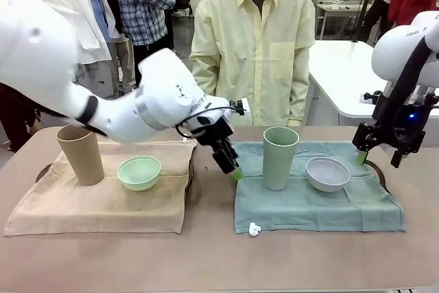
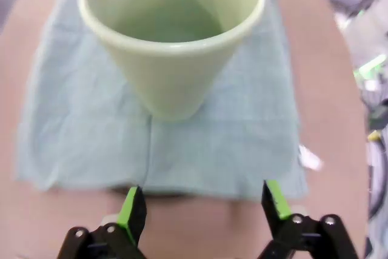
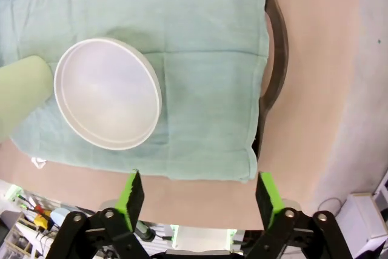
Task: Set up a tray with a mat and arrange the tableware.
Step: Place the Picnic Bowl and Reusable plastic cup back onto the Handle tray in front of the human's position.
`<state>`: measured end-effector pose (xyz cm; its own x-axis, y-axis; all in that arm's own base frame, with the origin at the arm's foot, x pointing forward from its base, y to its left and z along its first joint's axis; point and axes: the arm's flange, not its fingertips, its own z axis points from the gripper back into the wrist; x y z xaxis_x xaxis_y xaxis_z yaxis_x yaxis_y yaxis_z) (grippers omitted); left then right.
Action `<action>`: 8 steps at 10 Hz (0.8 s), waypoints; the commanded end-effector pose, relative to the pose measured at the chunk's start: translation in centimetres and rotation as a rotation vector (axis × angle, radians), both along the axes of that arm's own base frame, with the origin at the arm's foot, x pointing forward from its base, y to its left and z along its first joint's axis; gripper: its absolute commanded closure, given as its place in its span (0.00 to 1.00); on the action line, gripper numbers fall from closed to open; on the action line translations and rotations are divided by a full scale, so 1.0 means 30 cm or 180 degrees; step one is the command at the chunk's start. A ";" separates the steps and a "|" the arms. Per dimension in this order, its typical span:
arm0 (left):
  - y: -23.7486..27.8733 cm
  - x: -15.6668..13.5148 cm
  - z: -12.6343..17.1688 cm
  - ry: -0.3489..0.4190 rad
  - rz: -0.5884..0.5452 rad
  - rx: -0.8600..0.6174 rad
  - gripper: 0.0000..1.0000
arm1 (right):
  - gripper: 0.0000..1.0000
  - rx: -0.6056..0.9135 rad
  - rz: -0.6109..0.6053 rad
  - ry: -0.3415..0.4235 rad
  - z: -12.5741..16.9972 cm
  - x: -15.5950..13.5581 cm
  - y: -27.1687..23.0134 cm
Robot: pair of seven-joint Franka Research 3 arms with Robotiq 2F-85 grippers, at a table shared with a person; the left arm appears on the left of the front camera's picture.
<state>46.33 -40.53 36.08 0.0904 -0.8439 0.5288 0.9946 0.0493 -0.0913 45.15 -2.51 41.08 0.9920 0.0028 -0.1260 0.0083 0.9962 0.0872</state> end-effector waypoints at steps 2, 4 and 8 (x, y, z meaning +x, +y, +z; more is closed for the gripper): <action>0.060 -0.059 0.266 -0.0065 0.0570 0.1114 0.00 | 0.00 -0.0104 0.0058 -0.0015 0.086 -0.046 0.004; 0.091 -0.088 0.398 -0.0077 0.1204 0.1500 0.00 | 0.00 -0.0153 0.0029 0.0056 0.166 -0.060 0.030; 0.162 -0.093 0.596 0.0020 0.2612 0.2074 0.00 | 0.00 -0.0284 0.0011 -0.0098 0.432 -0.145 0.091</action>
<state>43.22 -34.78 53.11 0.6976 -0.7162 0.0211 0.7009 0.6883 0.1869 41.24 -0.41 52.47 0.9948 0.0142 -0.1013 -0.0105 0.9992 0.0374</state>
